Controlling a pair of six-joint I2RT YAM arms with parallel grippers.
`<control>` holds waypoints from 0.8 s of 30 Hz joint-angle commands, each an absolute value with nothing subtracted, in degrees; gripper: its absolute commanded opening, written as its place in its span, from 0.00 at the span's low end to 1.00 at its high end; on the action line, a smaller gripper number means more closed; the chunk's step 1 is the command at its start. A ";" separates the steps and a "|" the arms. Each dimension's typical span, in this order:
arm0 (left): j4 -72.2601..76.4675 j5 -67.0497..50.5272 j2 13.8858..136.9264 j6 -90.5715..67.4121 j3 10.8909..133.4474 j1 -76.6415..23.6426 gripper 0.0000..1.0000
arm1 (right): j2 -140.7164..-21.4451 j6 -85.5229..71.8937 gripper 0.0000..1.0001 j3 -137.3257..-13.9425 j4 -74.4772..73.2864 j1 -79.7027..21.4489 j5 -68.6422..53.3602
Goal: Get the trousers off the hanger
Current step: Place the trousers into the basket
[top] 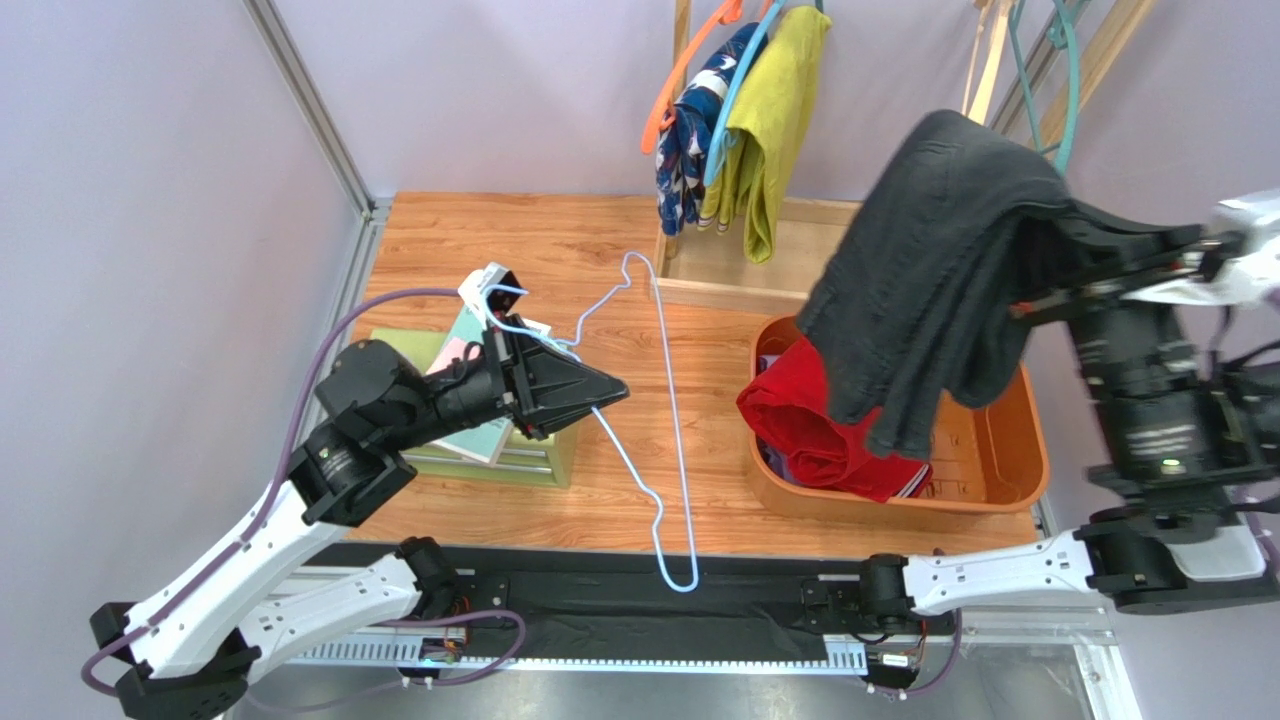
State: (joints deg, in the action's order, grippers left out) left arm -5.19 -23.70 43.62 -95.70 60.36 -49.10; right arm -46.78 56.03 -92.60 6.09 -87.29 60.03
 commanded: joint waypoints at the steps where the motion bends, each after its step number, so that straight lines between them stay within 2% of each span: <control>1: -1.58 -25.66 45.00 -95.80 62.49 -49.04 0.00 | -40.54 48.09 0.00 -95.10 -11.40 -87.01 63.70; 2: -1.32 -25.66 45.17 -95.80 62.49 -49.04 0.00 | -39.56 43.99 0.00 -94.58 -17.95 -87.10 64.33; 8: -0.26 -26.63 47.37 -96.68 63.10 -49.04 0.00 | -29.99 29.12 0.00 -85.88 -34.24 -87.01 68.64; 12: -1.57 -27.69 47.90 -96.07 65.03 -49.13 0.00 | -25.58 19.01 0.00 -78.78 -39.81 -87.01 71.37; 18: -2.72 -27.25 47.99 -95.62 65.39 -48.96 0.00 | -19.96 10.74 0.00 -64.71 -38.07 -87.10 71.63; 22: -3.60 -27.69 47.73 -95.80 66.00 -49.04 0.00 | -21.53 5.73 0.00 -52.42 -27.99 -87.01 74.70; 24: -6.14 -26.99 47.03 -94.93 67.23 -48.96 0.00 | -24.41 2.48 0.00 -50.37 -26.28 -86.93 76.37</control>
State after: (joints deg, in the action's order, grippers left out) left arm -4.60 -26.41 48.29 -95.92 63.40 -49.10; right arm -20.40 11.53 -55.07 -34.85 -87.05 73.17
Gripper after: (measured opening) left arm 0.028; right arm 0.048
